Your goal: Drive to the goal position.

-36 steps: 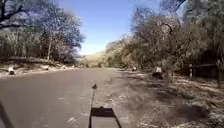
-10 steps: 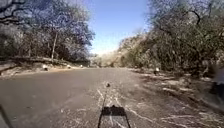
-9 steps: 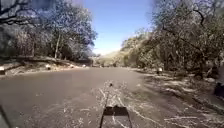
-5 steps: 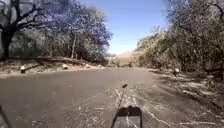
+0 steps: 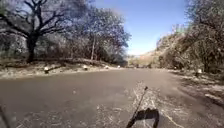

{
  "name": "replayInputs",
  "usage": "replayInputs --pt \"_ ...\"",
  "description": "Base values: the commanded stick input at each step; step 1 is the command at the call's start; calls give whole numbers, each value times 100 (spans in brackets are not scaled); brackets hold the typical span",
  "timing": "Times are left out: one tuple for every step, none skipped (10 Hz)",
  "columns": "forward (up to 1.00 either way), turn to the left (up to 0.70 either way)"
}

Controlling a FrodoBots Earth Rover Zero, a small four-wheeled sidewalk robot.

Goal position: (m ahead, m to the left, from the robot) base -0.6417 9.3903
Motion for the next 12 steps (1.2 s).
replayInputs --pt "0 45" --pt "0 45" --pt "0 45" --pt "0 45" --pt "0 45" --pt "7 44" --pt "48 36" --pt "90 29" --pt "100 27" --pt "100 27" --pt "100 27" --pt "100 27"
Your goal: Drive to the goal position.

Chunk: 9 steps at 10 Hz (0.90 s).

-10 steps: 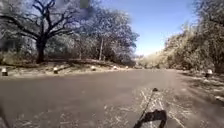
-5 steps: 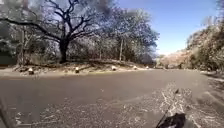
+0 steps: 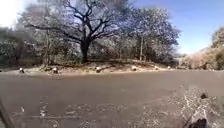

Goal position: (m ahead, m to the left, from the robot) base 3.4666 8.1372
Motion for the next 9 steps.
replayInputs --pt "100 27" --pt "100 27" --pt "100 27" --pt "100 27" --pt "100 27" --pt "100 27" --pt "100 16" --pt "100 4" --pt "100 0"
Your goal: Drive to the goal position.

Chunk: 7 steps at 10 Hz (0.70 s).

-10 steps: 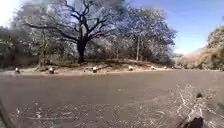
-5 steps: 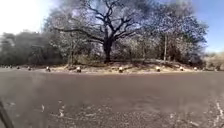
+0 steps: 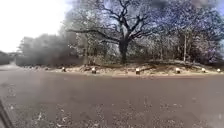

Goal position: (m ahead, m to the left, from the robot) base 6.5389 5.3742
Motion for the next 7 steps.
replayInputs --pt "100 0" --pt "100 0" --pt "100 0" --pt "100 0" --pt "100 0" --pt "100 0" --pt "100 27"
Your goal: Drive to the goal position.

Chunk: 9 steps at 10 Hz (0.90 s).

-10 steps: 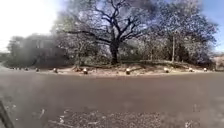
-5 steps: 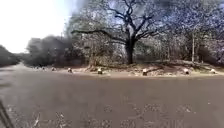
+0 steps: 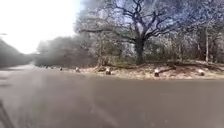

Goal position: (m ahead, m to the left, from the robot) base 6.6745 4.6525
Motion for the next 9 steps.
replayInputs --pt "100 27" --pt "100 0" --pt "100 0" --pt "100 0" --pt "100 5" --pt "100 17" --pt "100 25" --pt "100 14" --pt "100 3"
